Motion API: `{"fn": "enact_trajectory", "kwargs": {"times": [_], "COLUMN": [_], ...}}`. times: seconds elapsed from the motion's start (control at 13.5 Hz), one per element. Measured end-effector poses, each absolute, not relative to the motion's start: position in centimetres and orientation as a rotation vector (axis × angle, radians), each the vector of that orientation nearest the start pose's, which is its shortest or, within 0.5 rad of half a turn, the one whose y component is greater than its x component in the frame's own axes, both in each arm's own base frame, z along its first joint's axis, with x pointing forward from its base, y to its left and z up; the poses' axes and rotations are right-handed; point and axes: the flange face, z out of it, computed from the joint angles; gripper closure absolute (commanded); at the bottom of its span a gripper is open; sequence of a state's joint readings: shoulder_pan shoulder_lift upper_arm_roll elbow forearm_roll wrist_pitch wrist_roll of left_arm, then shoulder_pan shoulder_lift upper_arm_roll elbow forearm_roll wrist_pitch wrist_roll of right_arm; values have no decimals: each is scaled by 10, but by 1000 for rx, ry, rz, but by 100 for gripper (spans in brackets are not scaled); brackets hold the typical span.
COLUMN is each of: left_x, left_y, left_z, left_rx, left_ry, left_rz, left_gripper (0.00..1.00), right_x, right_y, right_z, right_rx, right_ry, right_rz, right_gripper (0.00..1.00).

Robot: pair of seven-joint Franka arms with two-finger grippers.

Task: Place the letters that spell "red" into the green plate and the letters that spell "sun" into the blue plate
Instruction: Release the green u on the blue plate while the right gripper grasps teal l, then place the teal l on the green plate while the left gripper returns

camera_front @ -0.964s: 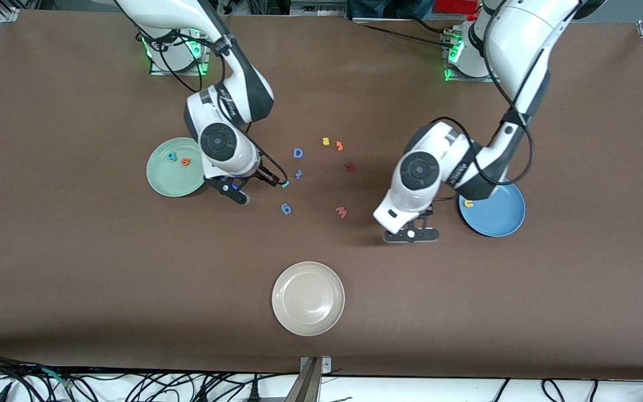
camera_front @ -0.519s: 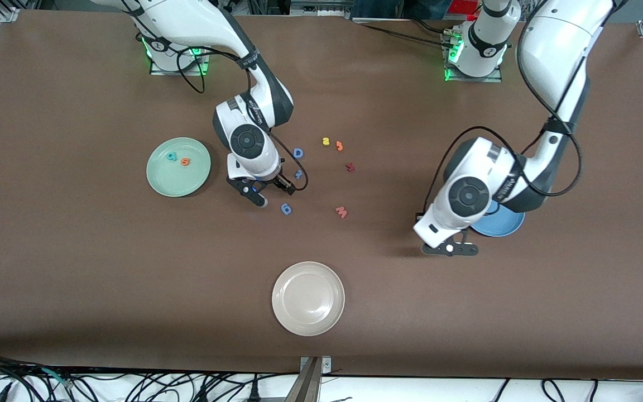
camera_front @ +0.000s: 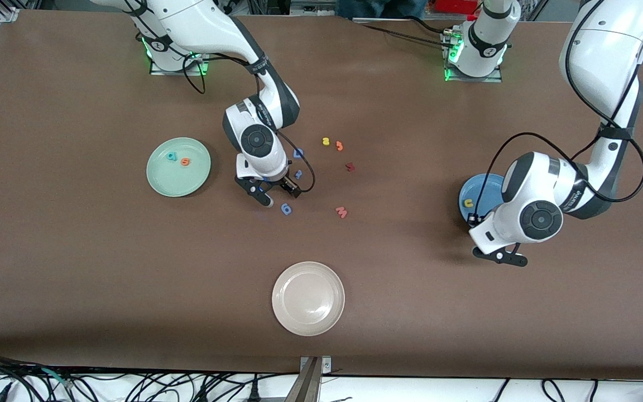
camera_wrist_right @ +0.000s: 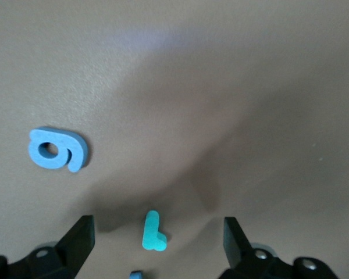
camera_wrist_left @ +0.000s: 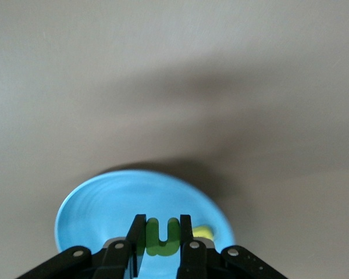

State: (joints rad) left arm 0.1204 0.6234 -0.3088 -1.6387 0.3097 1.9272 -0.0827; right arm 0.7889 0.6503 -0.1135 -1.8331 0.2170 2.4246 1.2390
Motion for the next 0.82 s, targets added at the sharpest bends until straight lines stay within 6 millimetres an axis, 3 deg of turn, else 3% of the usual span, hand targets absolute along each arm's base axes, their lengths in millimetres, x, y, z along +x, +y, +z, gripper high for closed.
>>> {"fn": "enact_trajectory", "kwargs": {"times": [0.15, 0.22, 0.3, 0.37, 0.45, 0.59, 0.67, 0.82], "left_x": [626, 615, 602, 589, 578, 571, 573, 574], "left_y": [-74, -72, -69, -64, -57, -50, -50, -60], "left_z": [234, 226, 216, 206, 197, 198, 207, 237], "left_rx": [-2945, -2943, -2944, -2946, -2945, -2943, -2943, -2985], "left_ry": [381, 392, 400, 403, 401, 394, 391, 324], "left_rz": [465, 460, 445, 435, 435, 426, 402, 371], "left_gripper": [71, 65, 41, 0, 0, 0, 0, 0], "right_x": [493, 495, 497, 498, 498, 499, 499, 500], "right_y": [407, 409, 410, 411, 411, 412, 412, 412], "right_z": [169, 172, 174, 175, 175, 177, 177, 177], "right_rx": [-2939, -2931, -2925, -2920, -2919, -2915, -2914, -2912], "right_ry": [1097, 1094, 1094, 1095, 1097, 1097, 1096, 1097], "right_rz": [135, 126, 122, 122, 123, 121, 120, 120], "right_gripper": [43, 50, 58, 62, 64, 81, 91, 98]}}
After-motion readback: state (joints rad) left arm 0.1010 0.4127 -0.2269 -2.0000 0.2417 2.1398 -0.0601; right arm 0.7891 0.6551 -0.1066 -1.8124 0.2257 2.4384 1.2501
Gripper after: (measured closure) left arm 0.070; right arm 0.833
